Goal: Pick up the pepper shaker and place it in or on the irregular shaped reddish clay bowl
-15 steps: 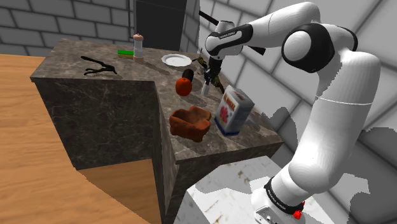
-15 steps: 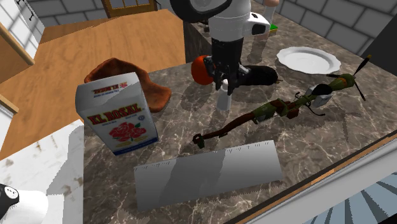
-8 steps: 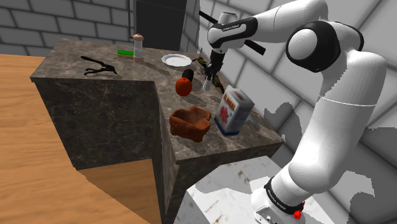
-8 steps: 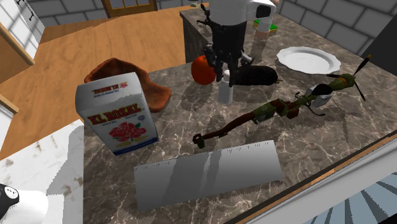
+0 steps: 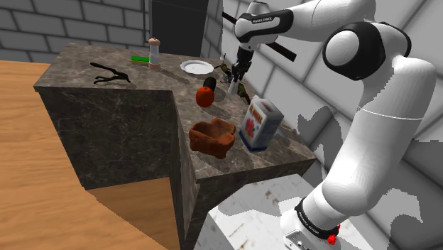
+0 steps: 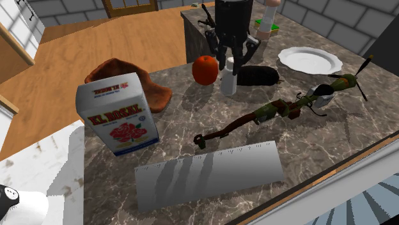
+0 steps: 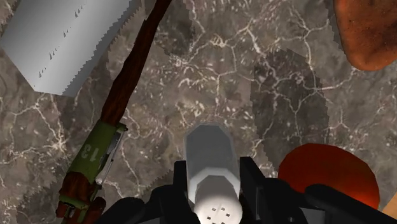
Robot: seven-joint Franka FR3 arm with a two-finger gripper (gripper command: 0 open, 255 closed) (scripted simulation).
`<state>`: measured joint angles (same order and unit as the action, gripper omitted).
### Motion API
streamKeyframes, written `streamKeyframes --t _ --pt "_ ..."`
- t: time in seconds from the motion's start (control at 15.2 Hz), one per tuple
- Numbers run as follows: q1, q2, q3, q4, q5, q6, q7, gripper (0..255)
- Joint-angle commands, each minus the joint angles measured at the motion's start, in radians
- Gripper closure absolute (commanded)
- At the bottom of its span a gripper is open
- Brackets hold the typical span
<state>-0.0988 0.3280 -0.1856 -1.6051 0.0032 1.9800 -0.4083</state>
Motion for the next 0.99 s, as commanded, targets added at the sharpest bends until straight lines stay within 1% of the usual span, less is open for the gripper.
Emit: streamKeyframes --t 0.0,0.92 --pt "0.001 -0.005 0.0 0.021 -0.001 -0.026 0.0 255" --pt "-0.003 -0.012 -0.003 0.199 -0.001 -0.211 -0.005 255"
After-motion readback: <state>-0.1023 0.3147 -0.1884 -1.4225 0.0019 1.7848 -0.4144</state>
